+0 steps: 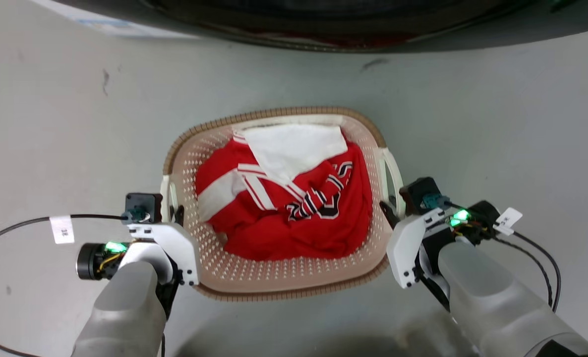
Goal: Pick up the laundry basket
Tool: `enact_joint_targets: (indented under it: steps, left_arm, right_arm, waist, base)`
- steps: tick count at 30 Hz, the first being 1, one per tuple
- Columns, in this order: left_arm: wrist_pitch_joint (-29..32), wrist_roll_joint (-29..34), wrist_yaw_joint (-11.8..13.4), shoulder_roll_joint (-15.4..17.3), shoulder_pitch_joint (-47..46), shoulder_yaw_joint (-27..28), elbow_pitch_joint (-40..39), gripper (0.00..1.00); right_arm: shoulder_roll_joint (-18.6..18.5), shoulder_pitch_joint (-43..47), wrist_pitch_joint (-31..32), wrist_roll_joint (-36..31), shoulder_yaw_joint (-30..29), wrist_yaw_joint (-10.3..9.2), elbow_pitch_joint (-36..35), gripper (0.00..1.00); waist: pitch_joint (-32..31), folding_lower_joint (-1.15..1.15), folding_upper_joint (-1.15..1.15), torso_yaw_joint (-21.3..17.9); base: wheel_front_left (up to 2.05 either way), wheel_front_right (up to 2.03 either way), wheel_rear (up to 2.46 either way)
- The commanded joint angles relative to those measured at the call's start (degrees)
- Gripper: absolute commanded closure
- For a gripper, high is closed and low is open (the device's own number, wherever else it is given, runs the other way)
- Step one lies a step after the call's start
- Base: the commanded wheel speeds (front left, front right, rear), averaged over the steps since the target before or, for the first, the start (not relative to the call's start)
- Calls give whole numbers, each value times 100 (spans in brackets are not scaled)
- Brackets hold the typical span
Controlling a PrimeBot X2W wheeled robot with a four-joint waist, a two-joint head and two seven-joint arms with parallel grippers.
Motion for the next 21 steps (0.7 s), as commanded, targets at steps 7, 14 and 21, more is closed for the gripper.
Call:
enact_joint_targets:
  steps: [7,14,21]
  left_arm:
    - [330,-380,-6,-161,272,-465,29,100]
    - [733,-777,-9,-168,523,-869,42,100]
    - [1139,-1275,-10,-125,821,-1355,-75,100]
  right_arm:
    - [168,334,205,372,380,92,-58,100]
    - [132,630,518,721,581,92,-22,100]
    - [89,958,887,1116,835,92,-98,100]
  waist:
    - [-959,0,0,-116]
    - [-1583,0,0,-200]
    - [-2339,0,0,-322]
  base:
    - [0,0,0]
    - [0,0,0]
    - [0,0,0]
